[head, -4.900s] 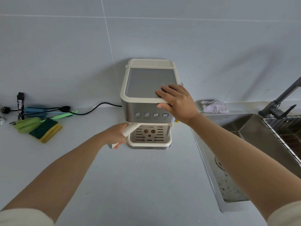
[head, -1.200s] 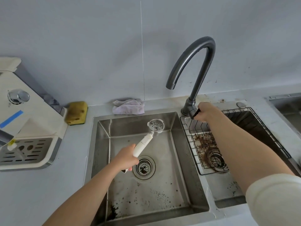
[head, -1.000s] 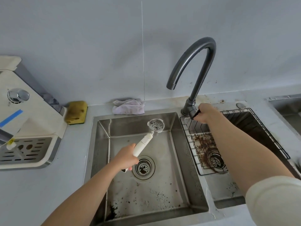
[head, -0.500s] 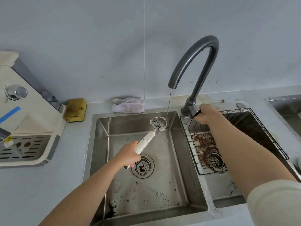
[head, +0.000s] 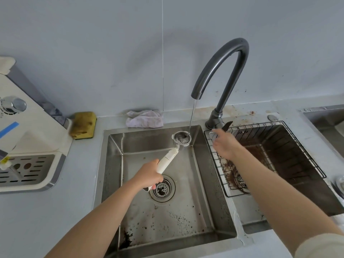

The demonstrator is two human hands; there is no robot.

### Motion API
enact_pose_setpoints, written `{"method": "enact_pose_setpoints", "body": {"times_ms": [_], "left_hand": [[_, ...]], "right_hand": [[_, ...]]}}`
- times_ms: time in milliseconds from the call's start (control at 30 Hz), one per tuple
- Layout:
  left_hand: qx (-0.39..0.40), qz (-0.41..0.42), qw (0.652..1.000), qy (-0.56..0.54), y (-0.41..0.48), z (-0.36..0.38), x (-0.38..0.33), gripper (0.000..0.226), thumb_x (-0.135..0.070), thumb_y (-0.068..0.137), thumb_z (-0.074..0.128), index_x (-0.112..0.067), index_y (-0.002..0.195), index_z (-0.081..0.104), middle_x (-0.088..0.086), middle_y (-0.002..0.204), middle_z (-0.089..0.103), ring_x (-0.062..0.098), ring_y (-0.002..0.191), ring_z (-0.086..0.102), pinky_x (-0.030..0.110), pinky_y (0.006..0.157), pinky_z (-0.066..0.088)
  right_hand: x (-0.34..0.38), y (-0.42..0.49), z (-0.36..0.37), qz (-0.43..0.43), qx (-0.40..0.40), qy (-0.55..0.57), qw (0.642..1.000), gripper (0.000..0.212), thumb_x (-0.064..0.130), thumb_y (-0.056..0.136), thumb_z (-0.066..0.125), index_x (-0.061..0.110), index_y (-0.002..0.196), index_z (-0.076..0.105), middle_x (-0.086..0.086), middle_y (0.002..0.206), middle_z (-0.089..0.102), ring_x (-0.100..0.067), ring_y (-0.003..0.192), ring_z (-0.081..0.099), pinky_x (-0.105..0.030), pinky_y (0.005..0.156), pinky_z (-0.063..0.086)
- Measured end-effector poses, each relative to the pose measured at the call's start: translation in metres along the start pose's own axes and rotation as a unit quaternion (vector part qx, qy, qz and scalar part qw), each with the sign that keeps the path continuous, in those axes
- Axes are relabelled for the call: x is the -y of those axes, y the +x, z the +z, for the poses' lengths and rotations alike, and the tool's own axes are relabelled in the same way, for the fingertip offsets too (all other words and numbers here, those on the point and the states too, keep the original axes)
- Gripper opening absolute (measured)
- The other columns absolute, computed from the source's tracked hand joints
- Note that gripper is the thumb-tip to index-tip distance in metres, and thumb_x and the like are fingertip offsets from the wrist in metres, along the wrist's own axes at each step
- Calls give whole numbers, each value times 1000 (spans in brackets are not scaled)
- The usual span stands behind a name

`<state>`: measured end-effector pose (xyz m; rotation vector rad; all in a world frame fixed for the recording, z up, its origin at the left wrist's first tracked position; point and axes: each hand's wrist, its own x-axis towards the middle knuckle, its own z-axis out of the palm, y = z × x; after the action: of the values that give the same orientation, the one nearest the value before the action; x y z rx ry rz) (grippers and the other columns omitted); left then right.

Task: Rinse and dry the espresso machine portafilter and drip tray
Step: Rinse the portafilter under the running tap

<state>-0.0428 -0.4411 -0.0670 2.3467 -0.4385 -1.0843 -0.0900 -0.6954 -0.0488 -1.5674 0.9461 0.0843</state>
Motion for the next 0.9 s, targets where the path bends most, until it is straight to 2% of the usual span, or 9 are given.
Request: {"method": "enact_pose_setpoints", "body": {"times_ms": [33, 67, 133, 200, 267, 367, 533, 733, 900], "left_hand": [[1, 1, 1000, -7, 1, 1, -1, 28, -1, 79, 55, -8, 103, 44, -1, 77, 47, 13, 42, 50, 17, 34, 35], [2, 2, 1000, -16, 1, 1, -2, 29, -1, 78, 55, -7, 104, 44, -1, 76, 48, 13, 41, 49, 17, 34, 36], [7, 7, 1000, -30, 2, 4, -4, 33, 0, 78, 56, -6, 109, 46, 1, 73, 50, 14, 40, 50, 18, 35, 37], [10, 18, 999, -36, 2, 7, -7, 33, 0, 78, 56, -5, 109, 46, 1, 70, 51, 13, 38, 50, 17, 33, 37], [10, 31, 999, -42, 3, 11, -10, 31, -1, 78, 56, -9, 107, 46, 1, 70, 51, 10, 35, 49, 17, 33, 37], [5, 49, 996, -69, 4, 13, -13, 32, -1, 79, 57, -13, 106, 46, 2, 75, 52, 10, 37, 50, 20, 38, 42], [0, 72, 993, -93, 8, 18, -16, 42, -3, 80, 58, -13, 119, 46, 2, 76, 53, 14, 43, 51, 21, 42, 44], [-25, 75, 995, -57, 13, 22, -17, 47, -12, 83, 58, -15, 127, 41, 3, 84, 56, 16, 49, 55, 23, 47, 47], [-106, 88, 990, 41, 14, 23, -18, 45, -18, 87, 55, -15, 129, 39, 6, 94, 60, 25, 77, 60, 35, 67, 48]], "right_hand": [[-2, -12, 12, 32, 43, 37, 998, 41, 7, 95, 38, 9, 137, 40, -24, 106, 54, -33, 87, 56, -36, 78, 50], [-6, -26, 25, 49, 76, 61, 994, 42, 5, 96, 37, 3, 138, 37, -31, 122, 50, -42, 109, 53, -42, 96, 46], [-17, -35, 47, 65, 122, 92, 986, 45, 7, 95, 42, -5, 138, 34, -27, 143, 36, -39, 133, 35, -41, 113, 29], [-24, -36, 67, 79, 170, 120, 975, 38, 9, 95, 45, -1, 131, 40, -20, 136, 46, -30, 127, 45, -35, 107, 34], [-26, -40, 85, 77, 203, 179, 960, 18, 7, 94, 47, 7, 112, 49, -13, 110, 58, -20, 103, 57, -30, 96, 42], [-26, -37, 96, 52, 175, 263, 947, 16, 0, 91, 49, 5, 106, 46, -9, 91, 56, -17, 83, 58, -28, 80, 51], [-25, -35, 96, 11, 138, 273, 952, 32, -6, 90, 48, 4, 118, 40, -10, 91, 60, -19, 81, 61, -28, 73, 55], [-27, -33, 95, 1, 127, 297, 946, 22, -8, 89, 48, 7, 105, 45, -11, 92, 60, -21, 82, 60, -31, 79, 52], [-23, -31, 96, -13, 136, 321, 937, 26, -10, 90, 46, 14, 100, 48, -11, 90, 59, -22, 86, 59, -35, 86, 49]]}}
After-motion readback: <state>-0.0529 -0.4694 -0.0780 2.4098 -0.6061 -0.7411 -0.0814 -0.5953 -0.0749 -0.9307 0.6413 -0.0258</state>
